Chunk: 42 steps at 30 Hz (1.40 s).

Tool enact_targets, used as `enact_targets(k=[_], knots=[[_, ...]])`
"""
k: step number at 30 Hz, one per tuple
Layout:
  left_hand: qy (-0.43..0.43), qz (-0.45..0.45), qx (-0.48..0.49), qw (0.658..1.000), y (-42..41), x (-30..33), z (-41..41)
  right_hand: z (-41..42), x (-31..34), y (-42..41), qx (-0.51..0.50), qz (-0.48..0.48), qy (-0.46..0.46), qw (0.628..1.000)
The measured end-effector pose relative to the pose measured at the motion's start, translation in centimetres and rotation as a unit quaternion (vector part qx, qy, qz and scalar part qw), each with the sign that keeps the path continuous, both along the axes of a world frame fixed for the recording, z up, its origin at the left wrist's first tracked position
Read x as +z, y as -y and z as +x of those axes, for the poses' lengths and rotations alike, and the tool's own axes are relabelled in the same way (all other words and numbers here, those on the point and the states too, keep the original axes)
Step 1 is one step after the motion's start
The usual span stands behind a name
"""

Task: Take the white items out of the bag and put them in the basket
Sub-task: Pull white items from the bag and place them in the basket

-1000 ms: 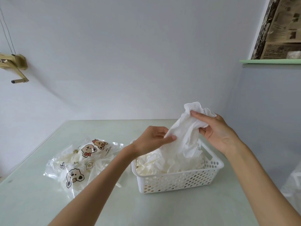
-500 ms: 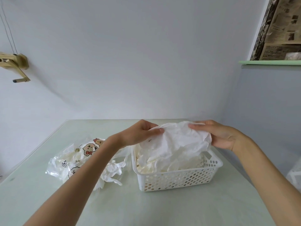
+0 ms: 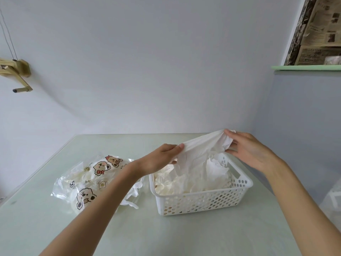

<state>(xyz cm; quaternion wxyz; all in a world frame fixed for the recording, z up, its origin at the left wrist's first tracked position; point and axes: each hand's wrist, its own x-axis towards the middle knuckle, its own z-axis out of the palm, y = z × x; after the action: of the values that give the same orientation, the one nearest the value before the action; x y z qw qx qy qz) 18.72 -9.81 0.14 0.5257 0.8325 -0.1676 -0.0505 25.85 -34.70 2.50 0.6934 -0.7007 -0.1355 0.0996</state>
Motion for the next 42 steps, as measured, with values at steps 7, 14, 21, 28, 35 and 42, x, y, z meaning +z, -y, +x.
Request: enact_targets(k=[7, 14, 21, 28, 35, 42], knots=[[0.178, -0.086, 0.234, 0.952, 2.2, -1.8, 0.9, 1.0, -0.6, -4.0, -0.218, 0.007, 0.018, 0.976], [0.163, -0.251, 0.364, 0.882, 2.0, -1.0, 1.5, -1.0, -0.2, -5.4, -0.268, -0.209, 0.373, 0.863], [0.310, -0.030, 0.414, 0.855, -0.6, -1.4, -1.0, -3.6, 0.4, -5.3, -0.188, -0.219, 0.405, 0.868], [0.236, 0.387, 0.340, 0.824, 1.3, -3.8, 4.0, 1.9, -6.1, -3.2, -0.184, -0.457, 0.239, 0.837], [0.237, 0.626, 0.196, 0.716, 3.1, -6.1, 7.9, 4.5, -8.4, -2.1, -0.147, -0.663, 0.328, 0.657], [0.349, 0.598, 0.158, 0.704, 2.6, -5.1, 8.1, 4.5, -7.8, -2.8, -0.100, -0.721, 0.393, 0.562]])
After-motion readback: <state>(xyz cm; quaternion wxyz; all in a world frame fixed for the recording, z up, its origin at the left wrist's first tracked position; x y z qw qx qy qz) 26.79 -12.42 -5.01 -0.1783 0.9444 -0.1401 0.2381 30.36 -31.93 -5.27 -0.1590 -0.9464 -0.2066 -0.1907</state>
